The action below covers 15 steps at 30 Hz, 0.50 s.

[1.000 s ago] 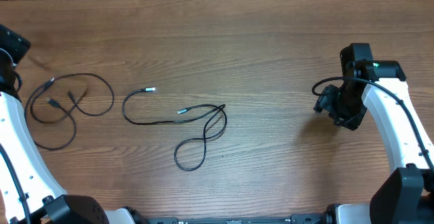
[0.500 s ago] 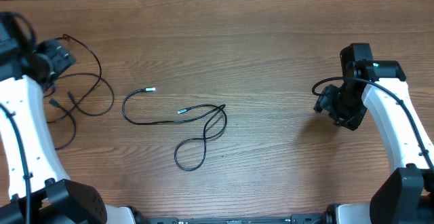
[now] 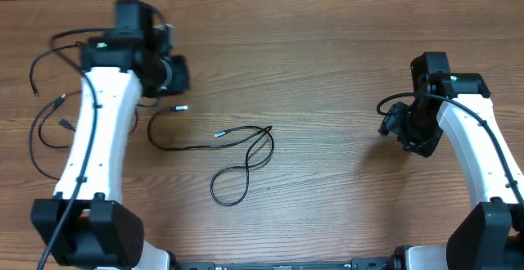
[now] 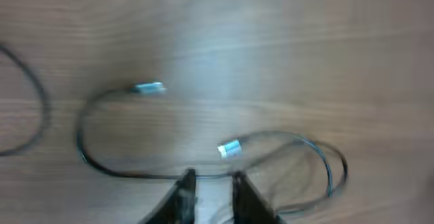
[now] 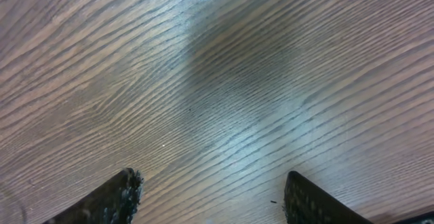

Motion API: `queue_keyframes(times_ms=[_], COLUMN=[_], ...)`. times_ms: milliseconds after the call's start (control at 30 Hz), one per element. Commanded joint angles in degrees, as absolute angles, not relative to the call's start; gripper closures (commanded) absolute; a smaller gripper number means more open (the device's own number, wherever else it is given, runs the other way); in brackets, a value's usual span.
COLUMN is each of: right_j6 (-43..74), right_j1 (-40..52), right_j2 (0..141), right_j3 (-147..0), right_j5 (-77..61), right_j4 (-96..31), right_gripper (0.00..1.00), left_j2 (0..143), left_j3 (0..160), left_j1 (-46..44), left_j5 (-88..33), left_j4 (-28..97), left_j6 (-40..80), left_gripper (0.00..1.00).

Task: Untangle cables

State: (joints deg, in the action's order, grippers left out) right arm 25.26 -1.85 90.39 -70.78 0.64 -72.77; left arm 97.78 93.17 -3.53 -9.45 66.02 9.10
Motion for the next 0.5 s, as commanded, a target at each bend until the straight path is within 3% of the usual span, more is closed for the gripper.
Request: queue_keyframes(times_ms=[0,100,233,467], right_j6=[25.26,25.26,25.23,25.23], right_j1=[-1.93,-1.93,-1.93,-1.93], right_j2=[90.21,90.21,90.21,90.21], right_j3=[-70.43,-70.43,-70.43,-70.43], right_j5=[1.17,1.17,1.19,1.19], right_j4=[-72.36,-72.29,-72.29,-72.12], right_gripper=[0.33,0.33,0.33,0.33], left_j2=[100.22,102.74,108.44,117.43], left_j3=[93.01,92.99,92.99,92.99], left_j1=[-11.55,-16.71,-22.79,-30.41], left_j5=[-10.57,-10.46,-10.59,-10.57], left_j4=[68.75,70.37,71.0,71.72], left_j6=[3.77,3.77,3.81,3.51], left_gripper=[0.82,0.82,0.64,0.61])
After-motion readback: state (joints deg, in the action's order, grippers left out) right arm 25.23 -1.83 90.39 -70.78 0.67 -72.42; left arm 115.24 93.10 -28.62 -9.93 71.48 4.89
